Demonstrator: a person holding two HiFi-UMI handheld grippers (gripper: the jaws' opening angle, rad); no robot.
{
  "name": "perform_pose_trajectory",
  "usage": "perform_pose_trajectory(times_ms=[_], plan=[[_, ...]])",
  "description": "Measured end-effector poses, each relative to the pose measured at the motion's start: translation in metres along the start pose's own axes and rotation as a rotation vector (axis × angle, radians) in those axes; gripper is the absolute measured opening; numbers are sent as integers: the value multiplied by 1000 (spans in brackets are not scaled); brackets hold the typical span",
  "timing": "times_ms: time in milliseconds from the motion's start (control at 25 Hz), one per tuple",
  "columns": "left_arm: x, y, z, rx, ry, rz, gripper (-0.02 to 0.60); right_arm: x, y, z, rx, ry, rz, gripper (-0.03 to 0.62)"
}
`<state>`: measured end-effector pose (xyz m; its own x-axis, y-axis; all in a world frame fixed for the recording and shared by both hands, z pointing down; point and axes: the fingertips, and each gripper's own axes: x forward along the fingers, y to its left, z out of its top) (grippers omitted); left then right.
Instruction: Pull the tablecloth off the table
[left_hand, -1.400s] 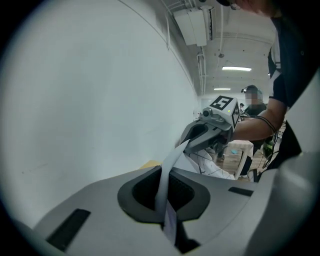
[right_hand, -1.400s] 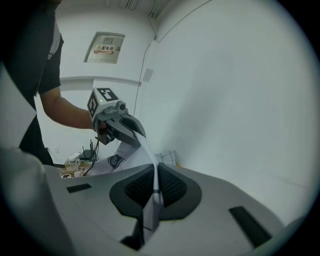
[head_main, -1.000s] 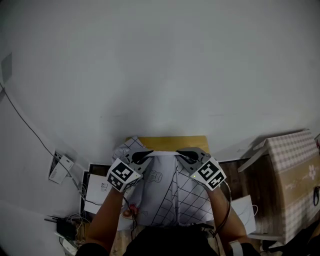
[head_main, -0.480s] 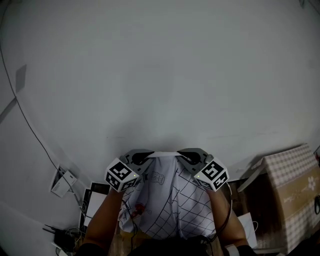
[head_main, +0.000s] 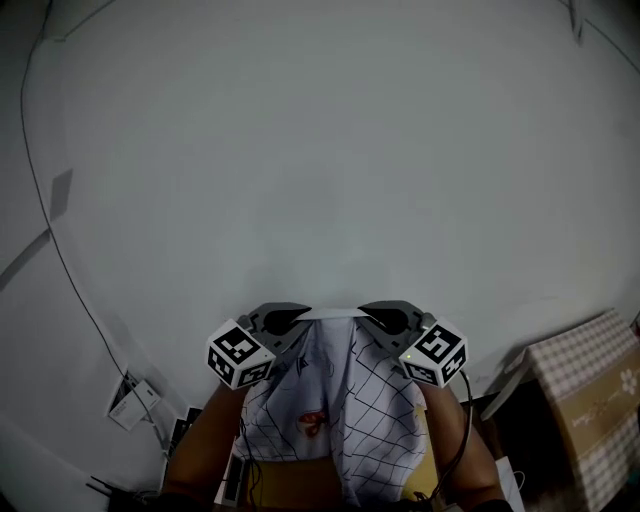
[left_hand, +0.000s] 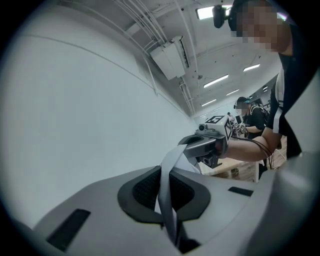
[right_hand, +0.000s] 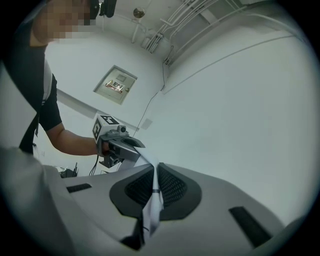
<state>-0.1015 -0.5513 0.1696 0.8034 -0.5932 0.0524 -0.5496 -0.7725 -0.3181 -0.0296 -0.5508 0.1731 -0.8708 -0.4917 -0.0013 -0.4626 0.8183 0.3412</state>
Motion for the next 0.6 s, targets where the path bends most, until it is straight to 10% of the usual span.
perform_pose_trajectory(times_ms=[600], plan=[[-3,9,114,18,-187,-107,15,-25,-25,106,-25,-85,18,24]])
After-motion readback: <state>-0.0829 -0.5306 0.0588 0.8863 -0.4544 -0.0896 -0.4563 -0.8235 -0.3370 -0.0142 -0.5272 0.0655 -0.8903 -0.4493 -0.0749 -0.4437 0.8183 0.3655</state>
